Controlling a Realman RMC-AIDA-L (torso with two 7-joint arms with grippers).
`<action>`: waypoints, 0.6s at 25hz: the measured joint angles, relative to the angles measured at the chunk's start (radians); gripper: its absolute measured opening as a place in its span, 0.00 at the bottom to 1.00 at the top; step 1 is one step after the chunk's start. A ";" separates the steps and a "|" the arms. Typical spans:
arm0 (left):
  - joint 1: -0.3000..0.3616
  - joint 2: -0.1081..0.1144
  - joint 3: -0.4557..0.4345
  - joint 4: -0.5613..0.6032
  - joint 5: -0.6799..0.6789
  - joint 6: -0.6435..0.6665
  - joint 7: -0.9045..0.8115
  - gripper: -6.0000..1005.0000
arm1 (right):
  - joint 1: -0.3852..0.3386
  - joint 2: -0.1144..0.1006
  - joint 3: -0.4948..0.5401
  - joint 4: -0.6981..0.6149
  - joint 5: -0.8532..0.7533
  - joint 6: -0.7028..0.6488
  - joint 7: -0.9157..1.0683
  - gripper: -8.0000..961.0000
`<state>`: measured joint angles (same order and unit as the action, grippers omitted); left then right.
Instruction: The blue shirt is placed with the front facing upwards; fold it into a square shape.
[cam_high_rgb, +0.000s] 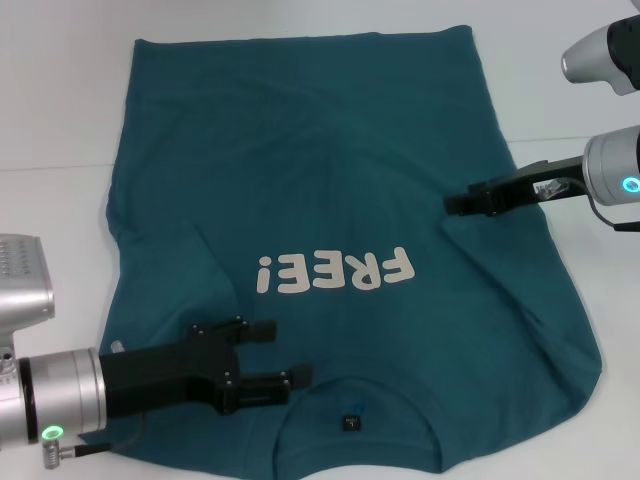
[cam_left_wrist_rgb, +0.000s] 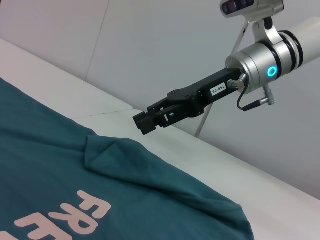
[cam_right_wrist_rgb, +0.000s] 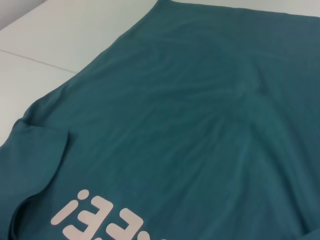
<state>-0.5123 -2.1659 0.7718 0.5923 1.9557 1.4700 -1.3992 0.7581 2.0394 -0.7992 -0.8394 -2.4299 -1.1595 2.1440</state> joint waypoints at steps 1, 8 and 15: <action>0.000 0.000 0.001 0.000 0.000 -0.001 -0.001 0.87 | -0.003 0.000 0.003 -0.002 0.001 0.001 0.003 0.25; -0.004 0.000 0.001 0.000 0.000 -0.001 -0.005 0.87 | -0.050 -0.010 0.064 -0.014 0.009 0.015 0.026 0.64; -0.008 0.000 0.001 0.000 0.000 0.000 -0.006 0.87 | -0.111 -0.013 0.131 -0.011 0.011 0.040 0.058 0.69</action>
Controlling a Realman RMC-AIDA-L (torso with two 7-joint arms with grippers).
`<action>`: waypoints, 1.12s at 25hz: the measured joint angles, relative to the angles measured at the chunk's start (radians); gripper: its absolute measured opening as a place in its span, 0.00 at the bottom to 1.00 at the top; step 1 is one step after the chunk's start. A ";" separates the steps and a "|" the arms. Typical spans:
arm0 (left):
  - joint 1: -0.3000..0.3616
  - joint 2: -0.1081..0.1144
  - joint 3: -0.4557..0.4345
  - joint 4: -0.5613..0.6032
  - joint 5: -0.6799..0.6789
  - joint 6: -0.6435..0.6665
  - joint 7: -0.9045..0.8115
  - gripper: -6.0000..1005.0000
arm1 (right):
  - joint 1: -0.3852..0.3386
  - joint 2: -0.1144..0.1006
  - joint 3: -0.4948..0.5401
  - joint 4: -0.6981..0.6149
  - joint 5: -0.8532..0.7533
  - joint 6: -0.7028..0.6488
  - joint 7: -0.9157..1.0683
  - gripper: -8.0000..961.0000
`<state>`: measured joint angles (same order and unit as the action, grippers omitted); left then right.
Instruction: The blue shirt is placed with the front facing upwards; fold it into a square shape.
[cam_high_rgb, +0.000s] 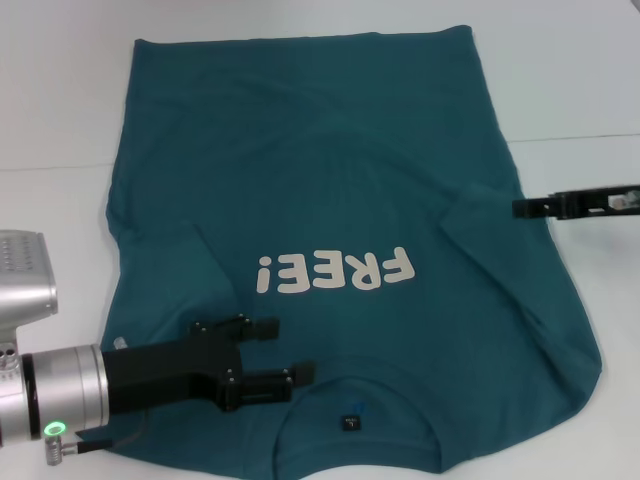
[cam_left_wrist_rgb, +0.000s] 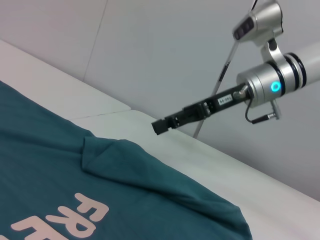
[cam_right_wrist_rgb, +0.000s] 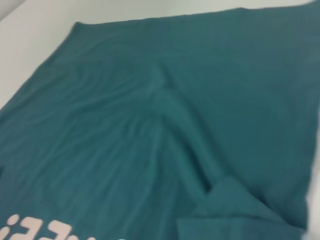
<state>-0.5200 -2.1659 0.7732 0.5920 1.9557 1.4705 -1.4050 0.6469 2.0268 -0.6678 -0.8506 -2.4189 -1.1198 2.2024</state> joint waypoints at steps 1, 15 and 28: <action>0.000 0.000 0.000 0.000 0.000 -0.001 0.000 0.87 | -0.009 0.000 0.009 0.002 0.000 0.005 0.002 0.69; -0.003 0.001 0.002 -0.002 0.000 -0.001 0.000 0.87 | -0.054 0.013 0.072 0.111 0.003 0.068 -0.008 0.68; -0.005 0.002 0.001 -0.001 0.005 -0.001 -0.001 0.87 | -0.040 0.021 0.066 0.158 0.016 0.113 -0.012 0.62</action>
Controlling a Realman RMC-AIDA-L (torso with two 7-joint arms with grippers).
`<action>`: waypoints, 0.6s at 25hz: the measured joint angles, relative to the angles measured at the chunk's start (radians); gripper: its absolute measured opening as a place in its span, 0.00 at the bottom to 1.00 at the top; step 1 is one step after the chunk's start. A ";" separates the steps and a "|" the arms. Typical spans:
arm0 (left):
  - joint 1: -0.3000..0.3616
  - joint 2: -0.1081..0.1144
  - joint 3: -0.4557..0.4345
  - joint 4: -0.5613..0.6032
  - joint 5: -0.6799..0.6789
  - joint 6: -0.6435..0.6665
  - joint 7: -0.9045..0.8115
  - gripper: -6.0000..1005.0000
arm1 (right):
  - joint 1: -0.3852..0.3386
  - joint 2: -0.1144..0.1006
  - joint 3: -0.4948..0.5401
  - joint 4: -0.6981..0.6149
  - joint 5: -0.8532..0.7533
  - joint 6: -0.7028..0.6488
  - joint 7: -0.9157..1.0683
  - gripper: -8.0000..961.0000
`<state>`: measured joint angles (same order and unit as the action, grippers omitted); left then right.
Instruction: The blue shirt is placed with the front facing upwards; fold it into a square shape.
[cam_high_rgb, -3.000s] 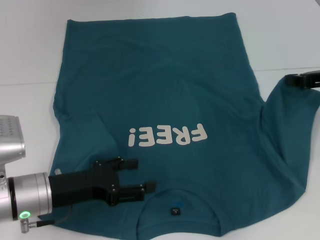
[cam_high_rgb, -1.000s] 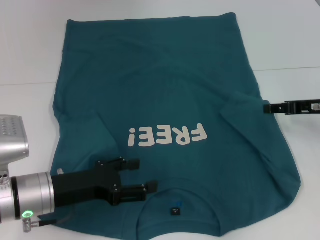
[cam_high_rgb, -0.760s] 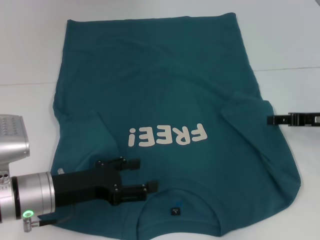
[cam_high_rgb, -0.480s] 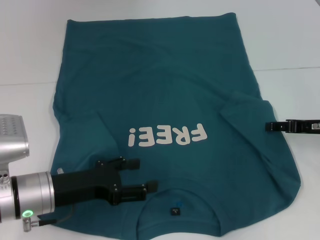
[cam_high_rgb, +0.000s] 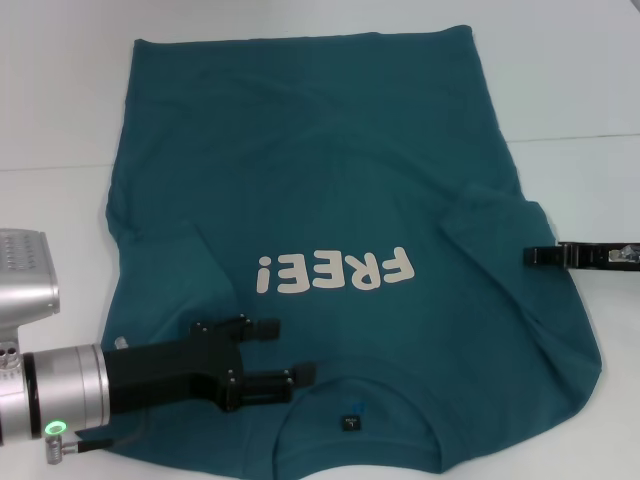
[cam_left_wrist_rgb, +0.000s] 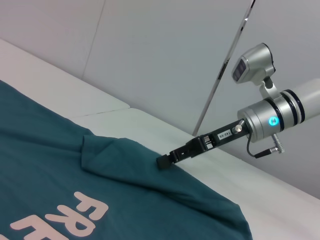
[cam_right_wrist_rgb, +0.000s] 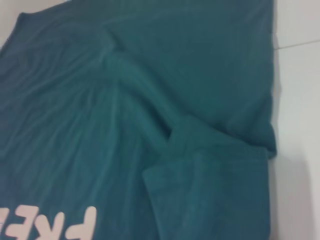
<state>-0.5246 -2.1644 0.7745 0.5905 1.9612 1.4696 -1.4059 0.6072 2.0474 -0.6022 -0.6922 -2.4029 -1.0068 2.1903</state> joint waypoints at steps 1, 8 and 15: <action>0.000 0.000 0.000 0.000 0.000 0.000 0.000 0.87 | -0.002 0.000 0.000 -0.003 0.014 -0.007 -0.006 0.60; 0.000 0.000 0.000 0.000 -0.001 0.000 -0.001 0.87 | -0.019 -0.015 0.005 -0.002 0.085 -0.051 -0.053 0.47; 0.000 0.000 0.000 0.000 -0.004 0.000 -0.001 0.87 | -0.025 -0.016 -0.001 -0.002 0.086 -0.055 -0.054 0.15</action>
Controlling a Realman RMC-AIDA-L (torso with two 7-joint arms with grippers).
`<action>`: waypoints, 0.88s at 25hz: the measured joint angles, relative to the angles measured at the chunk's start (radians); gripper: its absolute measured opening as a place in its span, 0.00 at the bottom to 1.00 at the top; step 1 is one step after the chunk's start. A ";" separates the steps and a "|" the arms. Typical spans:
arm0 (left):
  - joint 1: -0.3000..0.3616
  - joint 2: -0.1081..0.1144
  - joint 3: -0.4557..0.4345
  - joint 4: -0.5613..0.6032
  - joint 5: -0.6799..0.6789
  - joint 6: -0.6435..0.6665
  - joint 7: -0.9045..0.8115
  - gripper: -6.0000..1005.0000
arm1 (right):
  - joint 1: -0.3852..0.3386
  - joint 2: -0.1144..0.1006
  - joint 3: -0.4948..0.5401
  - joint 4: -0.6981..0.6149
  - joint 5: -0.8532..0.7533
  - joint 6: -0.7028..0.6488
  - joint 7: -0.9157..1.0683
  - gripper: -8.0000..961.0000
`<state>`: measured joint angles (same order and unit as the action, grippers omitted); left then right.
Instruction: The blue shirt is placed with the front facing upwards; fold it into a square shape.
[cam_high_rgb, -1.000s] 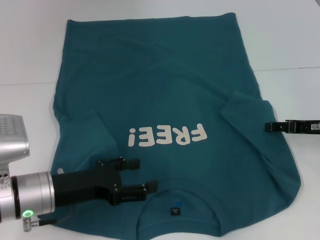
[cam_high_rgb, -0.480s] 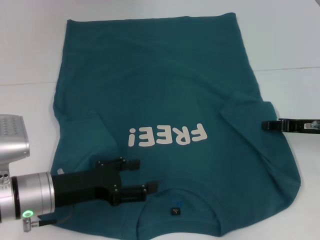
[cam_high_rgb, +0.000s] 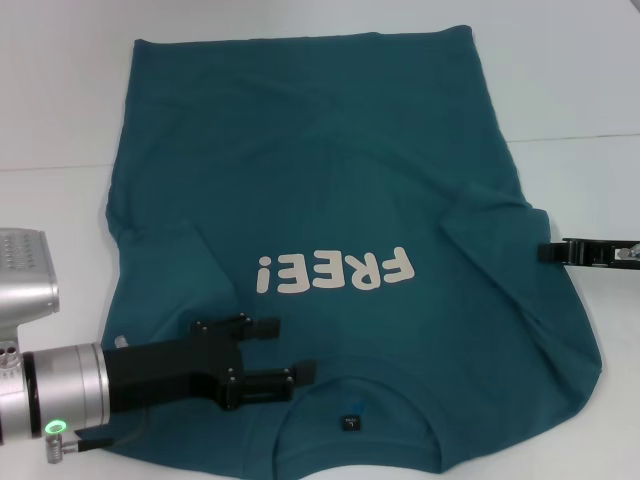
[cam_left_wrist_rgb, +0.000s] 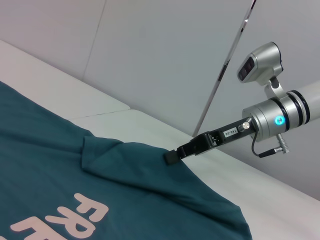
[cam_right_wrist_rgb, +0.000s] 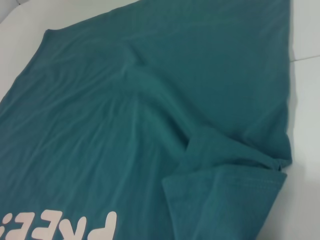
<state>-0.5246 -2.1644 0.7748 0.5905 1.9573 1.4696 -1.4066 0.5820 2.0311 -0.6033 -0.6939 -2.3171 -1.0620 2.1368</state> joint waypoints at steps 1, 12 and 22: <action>0.000 0.000 0.000 0.000 0.000 0.000 0.000 0.87 | 0.000 0.000 0.000 -0.002 0.000 -0.002 0.000 0.12; -0.001 0.000 0.000 0.000 -0.002 0.000 0.000 0.87 | 0.022 0.006 -0.003 -0.036 0.025 -0.110 -0.058 0.02; -0.002 -0.002 0.000 0.000 -0.002 0.001 0.000 0.87 | 0.056 0.022 -0.097 -0.040 0.024 -0.172 -0.076 0.02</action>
<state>-0.5262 -2.1660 0.7746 0.5906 1.9556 1.4706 -1.4066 0.6382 2.0527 -0.7001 -0.7344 -2.2932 -1.2344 2.0604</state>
